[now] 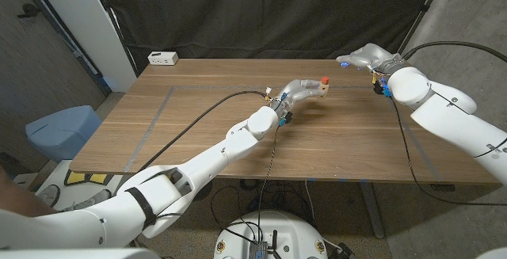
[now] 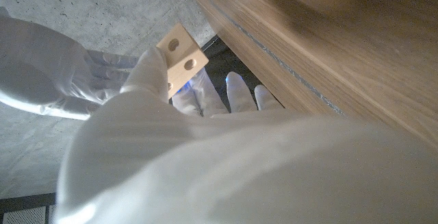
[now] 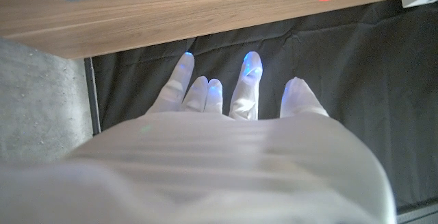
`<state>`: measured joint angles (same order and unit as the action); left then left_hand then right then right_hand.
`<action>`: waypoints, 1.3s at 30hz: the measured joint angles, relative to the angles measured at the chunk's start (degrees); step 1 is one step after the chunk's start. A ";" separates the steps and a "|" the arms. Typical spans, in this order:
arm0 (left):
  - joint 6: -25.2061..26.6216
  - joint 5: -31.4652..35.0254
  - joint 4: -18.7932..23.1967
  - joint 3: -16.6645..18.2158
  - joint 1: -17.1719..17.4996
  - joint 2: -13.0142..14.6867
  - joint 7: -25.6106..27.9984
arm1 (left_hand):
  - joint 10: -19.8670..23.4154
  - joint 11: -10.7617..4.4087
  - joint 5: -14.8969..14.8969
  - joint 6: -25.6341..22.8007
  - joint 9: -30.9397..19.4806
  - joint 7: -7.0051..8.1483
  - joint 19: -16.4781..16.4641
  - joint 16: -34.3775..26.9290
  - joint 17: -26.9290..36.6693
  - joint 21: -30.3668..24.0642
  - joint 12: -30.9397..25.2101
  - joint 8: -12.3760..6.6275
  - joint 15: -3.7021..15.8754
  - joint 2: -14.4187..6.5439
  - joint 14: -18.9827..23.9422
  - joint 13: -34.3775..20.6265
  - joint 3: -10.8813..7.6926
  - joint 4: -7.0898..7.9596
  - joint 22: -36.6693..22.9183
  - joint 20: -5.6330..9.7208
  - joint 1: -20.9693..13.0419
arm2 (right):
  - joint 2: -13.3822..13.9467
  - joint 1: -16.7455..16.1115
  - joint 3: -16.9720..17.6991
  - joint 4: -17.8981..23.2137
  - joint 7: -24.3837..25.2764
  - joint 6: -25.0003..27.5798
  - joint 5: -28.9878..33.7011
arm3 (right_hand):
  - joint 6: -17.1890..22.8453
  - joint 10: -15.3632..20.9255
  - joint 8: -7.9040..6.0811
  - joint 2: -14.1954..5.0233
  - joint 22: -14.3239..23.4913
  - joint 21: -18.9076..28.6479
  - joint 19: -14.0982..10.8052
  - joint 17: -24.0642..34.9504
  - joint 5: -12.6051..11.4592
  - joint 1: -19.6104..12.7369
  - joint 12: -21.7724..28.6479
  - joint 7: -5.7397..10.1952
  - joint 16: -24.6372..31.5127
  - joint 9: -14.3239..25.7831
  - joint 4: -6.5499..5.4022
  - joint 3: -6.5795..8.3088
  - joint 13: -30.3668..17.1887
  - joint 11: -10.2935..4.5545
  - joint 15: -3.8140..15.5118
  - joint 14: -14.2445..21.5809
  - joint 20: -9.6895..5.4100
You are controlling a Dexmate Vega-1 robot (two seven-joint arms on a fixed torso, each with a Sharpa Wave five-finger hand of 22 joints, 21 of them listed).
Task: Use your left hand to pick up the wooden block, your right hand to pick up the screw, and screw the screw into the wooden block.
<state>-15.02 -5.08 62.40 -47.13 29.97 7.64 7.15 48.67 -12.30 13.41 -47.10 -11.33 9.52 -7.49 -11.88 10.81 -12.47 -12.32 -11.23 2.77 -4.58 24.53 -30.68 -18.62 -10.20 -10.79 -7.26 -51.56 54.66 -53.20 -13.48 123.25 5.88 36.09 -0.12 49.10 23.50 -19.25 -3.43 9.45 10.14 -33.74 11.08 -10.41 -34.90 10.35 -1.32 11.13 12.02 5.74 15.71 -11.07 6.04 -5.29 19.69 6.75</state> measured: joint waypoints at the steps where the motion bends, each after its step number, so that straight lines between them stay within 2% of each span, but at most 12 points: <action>1: 0.00 0.00 0.03 0.03 0.04 0.02 0.08 | 0.00 0.00 0.00 0.00 0.00 0.00 0.00 0.00 0.00 0.00 0.00 0.00 0.00 -0.01 0.00 0.00 0.00 0.00 0.00 0.00 0.00 | -0.49 -0.90 0.69 -0.33 0.74 -0.60 -0.83 | -0.01 -0.02 0.22 -0.22 0.00 0.00 0.32 0.17 0.00 0.22 0.00 0.01 0.00 0.11 0.00 0.00 0.00 0.02 -0.03 -0.19 0.10; 10: -0.36 0.03 0.40 0.33 0.36 0.19 0.68 | 0.00 0.00 -0.21 0.00 0.03 0.00 0.00 0.00 0.00 0.00 0.00 0.00 0.00 -0.20 0.00 0.00 0.00 0.00 0.00 0.00 -0.06 | -3.18 -4.24 2.79 -2.12 6.57 -6.21 -6.24 | -2.05 -2.33 1.12 -0.36 0.00 0.00 2.23 0.27 0.00 1.81 0.00 0.00 -0.34 0.12 -0.42 -0.41 0.00 0.18 -0.91 -1.97 0.42; 18: -0.87 0.05 0.18 0.49 0.43 0.14 0.94 | 0.00 0.00 0.02 0.00 -0.01 0.00 0.00 0.00 0.00 0.00 0.00 0.00 0.00 -0.20 0.00 0.00 0.00 0.00 0.00 0.00 -0.06 | -6.14 -6.25 3.44 -4.10 11.06 -11.19 -10.01 | -4.95 -5.72 3.16 -0.42 0.00 0.00 3.79 0.26 0.00 2.71 0.00 -1.20 -0.47 -0.04 -0.14 -0.69 0.00 -0.15 -1.77 -3.99 0.69; 21: -0.87 0.05 -0.30 0.50 0.36 0.01 0.94 | 0.00 0.00 0.03 0.00 -0.02 0.00 0.00 0.00 -0.01 0.00 0.00 0.00 0.00 -0.20 0.00 0.00 0.00 0.00 0.00 0.00 -0.06 | -6.14 -6.25 3.44 -4.10 12.37 -12.62 -10.98 | -6.41 -7.00 3.94 -0.71 0.00 0.00 4.60 0.26 0.00 3.03 -0.43 -1.64 -0.55 -0.04 0.05 -0.88 0.01 0.25 -1.92 -4.93 0.74; 22: -1.26 0.05 -0.48 0.51 0.30 -0.06 0.95 | 0.00 0.00 0.03 0.00 -0.02 0.00 0.00 0.00 -0.01 0.00 0.00 0.00 0.00 -0.20 0.00 0.00 0.00 0.00 0.00 0.00 -0.06 | -7.51 -6.94 3.52 -5.02 12.75 -13.18 -11.31 | -6.71 -7.38 4.22 -0.50 0.00 0.00 4.59 0.26 0.00 3.23 -0.43 -1.77 -0.55 -0.04 0.06 -0.88 0.01 0.23 -2.09 -5.10 0.73; 24: -1.26 0.05 -1.00 0.52 0.07 -0.23 0.95 | 0.00 0.00 0.03 0.00 -0.02 0.00 0.00 0.00 -0.01 0.00 0.00 0.00 0.00 -0.20 0.00 0.00 0.00 0.00 0.00 0.00 -0.05 | -7.51 -6.94 3.52 -5.02 13.61 -14.45 -12.15 | -7.14 -8.00 4.44 -0.74 0.00 0.00 5.11 0.26 0.00 3.51 -0.43 -1.81 -0.55 -0.04 -0.10 -1.04 0.01 0.43 -2.27 -5.57 0.63; 25: -1.78 0.06 -1.39 0.53 -0.10 -0.35 0.96 | 0.00 0.00 0.03 0.00 -0.02 0.00 0.00 0.00 -0.01 0.00 0.00 0.00 0.00 -0.20 0.00 0.00 0.00 0.00 0.00 0.00 -0.05 | -8.71 -7.49 3.53 -5.97 14.20 -15.38 -12.74 | -7.42 -8.23 4.68 -0.64 0.00 0.00 5.30 0.26 0.00 3.84 -0.43 -2.00 -0.55 -0.04 -0.18 -1.12 0.01 0.67 -2.38 -6.02 0.82; 29: -2.35 0.02 -2.56 0.55 -0.58 -0.75 0.91 | 0.00 0.00 0.02 0.00 -0.02 0.00 0.00 0.00 -0.01 0.00 0.00 0.00 0.00 -0.19 0.00 0.00 0.00 0.00 0.00 0.00 -0.05 | -10.06 -7.96 3.47 -7.30 15.28 -17.92 -14.21 | -9.44 -10.51 6.05 -1.01 0.16 0.00 7.87 0.26 0.00 4.97 -0.43 -1.63 -0.77 -0.26 -0.21 -1.15 0.12 0.63 -2.77 -8.50 0.68; 32: -2.74 -0.10 -3.40 0.55 -0.93 -1.04 0.78 | 0.00 0.00 0.02 0.00 -0.01 0.00 0.00 0.00 -0.01 0.00 0.00 0.00 0.00 -0.19 0.00 0.00 0.00 0.00 0.00 0.00 -0.05 | -10.06 -7.96 3.47 -7.30 15.70 -19.76 -15.28 | -11.04 -13.04 7.09 -1.32 0.14 -0.18 10.03 0.26 0.00 6.21 -0.43 -1.70 -0.77 -0.32 -0.50 -1.44 0.15 0.73 -2.98 -10.94 0.41; 33: -2.78 -0.11 -3.49 0.55 -0.97 -1.06 0.78 | 0.00 0.00 0.02 0.00 -0.01 0.00 0.00 0.00 -0.01 0.00 0.00 0.00 0.00 -0.19 0.00 0.00 0.00 0.00 0.00 0.00 -0.05 | -11.40 -8.27 3.08 -8.81 15.82 -20.63 -15.67 | -11.69 -13.70 7.38 -1.22 0.14 -0.20 10.68 0.26 0.00 6.45 -0.43 -1.65 -0.77 -0.32 -0.60 -1.54 0.15 0.83 -2.91 -11.52 0.37; 39: -3.48 -0.32 -5.28 0.58 -1.71 -1.66 0.53 | 0.00 0.00 0.01 0.00 -0.01 0.00 0.00 0.00 -0.01 0.00 0.00 0.00 0.00 -0.19 0.00 0.00 0.00 0.00 0.00 0.00 -0.05 | -12.81 -8.40 2.50 -10.66 16.17 -23.92 -17.50 | -14.40 -16.91 8.46 -1.57 0.14 -0.45 14.77 0.25 0.00 8.64 -0.43 -1.24 -0.98 -0.51 -0.94 -2.14 0.15 0.28 -3.32 -15.20 0.00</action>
<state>-18.50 -5.40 57.11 -46.55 28.26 5.98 7.68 48.67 -12.31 13.42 -47.10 -11.34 9.53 -7.49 -11.88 10.80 -12.47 -12.32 -11.23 2.77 -4.77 24.53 -30.68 -18.62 -10.20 -10.79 -7.26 -51.60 41.86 -61.59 -10.98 112.59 22.05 12.16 -17.62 34.71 6.59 -10.79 -5.01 9.59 9.69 -18.97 11.33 -10.41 -26.27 9.92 -2.57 10.15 11.51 4.79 13.57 -10.92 6.32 -8.61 4.49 6.75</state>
